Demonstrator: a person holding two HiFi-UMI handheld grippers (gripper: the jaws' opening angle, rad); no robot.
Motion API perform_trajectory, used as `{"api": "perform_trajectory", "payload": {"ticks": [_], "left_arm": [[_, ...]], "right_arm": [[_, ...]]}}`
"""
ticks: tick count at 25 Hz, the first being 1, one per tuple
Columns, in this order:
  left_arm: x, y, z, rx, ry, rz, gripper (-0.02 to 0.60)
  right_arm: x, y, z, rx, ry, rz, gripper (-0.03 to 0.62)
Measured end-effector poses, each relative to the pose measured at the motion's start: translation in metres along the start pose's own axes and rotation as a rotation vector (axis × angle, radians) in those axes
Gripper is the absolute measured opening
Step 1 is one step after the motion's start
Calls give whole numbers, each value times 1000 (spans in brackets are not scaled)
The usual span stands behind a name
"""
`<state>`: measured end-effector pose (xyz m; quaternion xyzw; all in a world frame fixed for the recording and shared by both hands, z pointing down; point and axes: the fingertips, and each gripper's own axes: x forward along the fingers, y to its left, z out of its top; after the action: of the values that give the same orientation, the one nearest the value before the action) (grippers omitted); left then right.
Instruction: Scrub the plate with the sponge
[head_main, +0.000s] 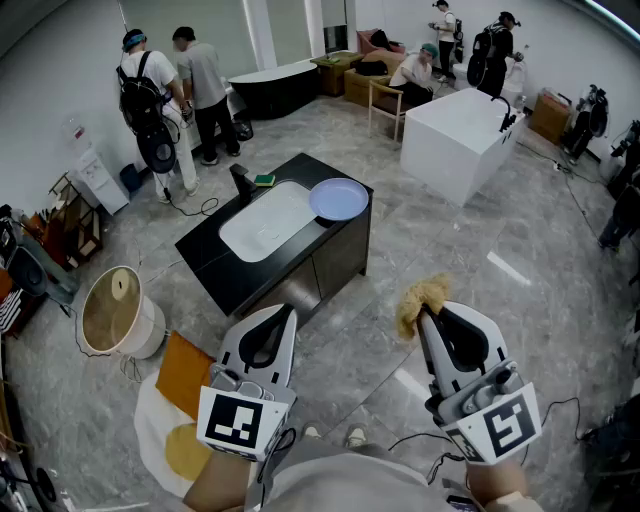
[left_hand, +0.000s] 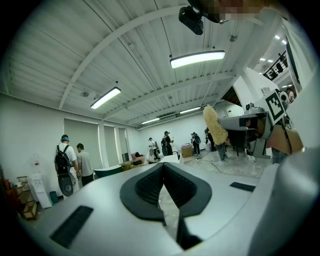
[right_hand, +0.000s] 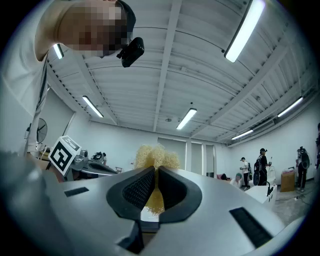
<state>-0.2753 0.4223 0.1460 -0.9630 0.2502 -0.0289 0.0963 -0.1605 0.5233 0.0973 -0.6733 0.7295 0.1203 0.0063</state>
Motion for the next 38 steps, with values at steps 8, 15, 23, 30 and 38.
{"api": "perform_trajectory", "payload": {"ticks": [8,15,23,30,38], "left_arm": [[2,0,-9,48,13,12,18],[14,-17,-5,37,26,0,18],[30,-26,-7,75,33,-1,18],[49,-19,-6,41,18,16,18],[83,7,-35,34,18,19,18]], "right_arm": [[-5,-12,-5,33,8,-10,48],[-11,-21,-13,46,21,9,48],[-10,-39,-19,71,4,23,48],[2,-51,-34,50,37,40,48],[41,-65,-64,20,46,69,48]]}}
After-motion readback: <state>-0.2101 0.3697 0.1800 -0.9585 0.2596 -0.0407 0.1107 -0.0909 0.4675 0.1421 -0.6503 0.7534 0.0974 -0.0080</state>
